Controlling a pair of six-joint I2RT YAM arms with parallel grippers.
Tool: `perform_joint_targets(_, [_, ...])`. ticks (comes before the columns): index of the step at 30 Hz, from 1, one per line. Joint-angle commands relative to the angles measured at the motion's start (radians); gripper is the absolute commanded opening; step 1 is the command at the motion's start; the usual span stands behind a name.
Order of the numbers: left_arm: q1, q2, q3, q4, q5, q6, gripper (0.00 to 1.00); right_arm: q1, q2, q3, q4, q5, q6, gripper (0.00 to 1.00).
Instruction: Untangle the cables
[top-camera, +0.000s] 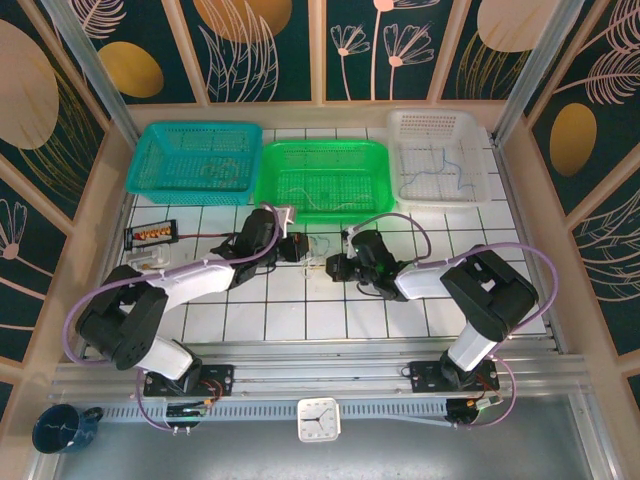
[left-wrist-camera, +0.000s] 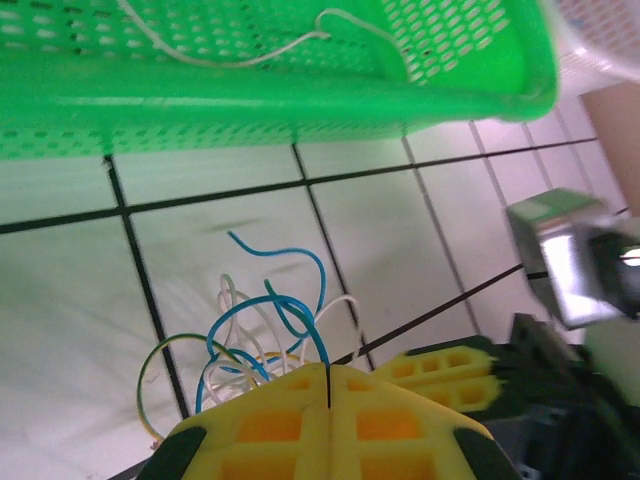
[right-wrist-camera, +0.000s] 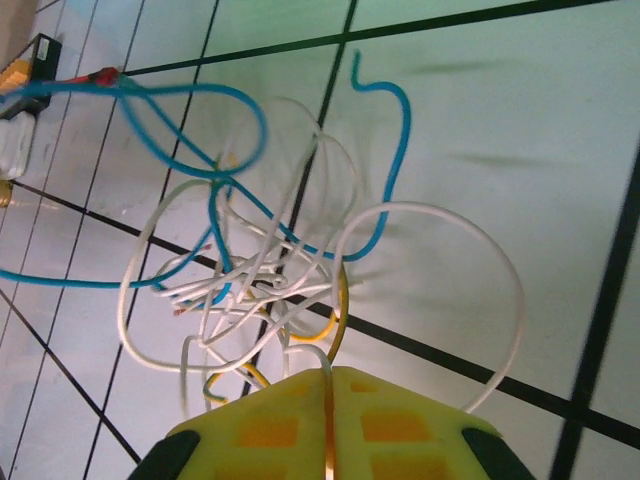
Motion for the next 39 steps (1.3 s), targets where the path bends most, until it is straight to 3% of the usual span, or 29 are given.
perform_joint_targets(1, [-0.006,-0.045,0.029,0.075,0.045,-0.053,0.0,-0.018,0.001,-0.02,0.032,0.03,-0.014,0.07])
perform_joint_targets(13, [-0.005,-0.143,-0.039,0.343,0.093,-0.18,0.0,-0.076,0.003,-0.043,0.032,0.041,-0.04,0.06])
perform_joint_targets(22, [-0.005,-0.205,-0.071,0.445,0.082,-0.203,0.0,-0.089,0.01,-0.051,0.035,0.035,-0.041,0.07])
perform_joint_targets(26, [-0.006,-0.202,-0.074,0.446,0.084,-0.2,0.0,-0.09,-0.021,-0.04,0.001,0.037,-0.05,0.18])
perform_joint_targets(30, [-0.005,-0.189,-0.084,0.45,0.081,-0.2,0.0,-0.09,-0.08,-0.017,-0.069,0.061,-0.077,0.37])
perform_joint_targets(39, [-0.005,-0.179,-0.095,0.466,0.08,-0.204,0.0,-0.118,-0.248,0.01,-0.197,0.105,-0.126,0.49])
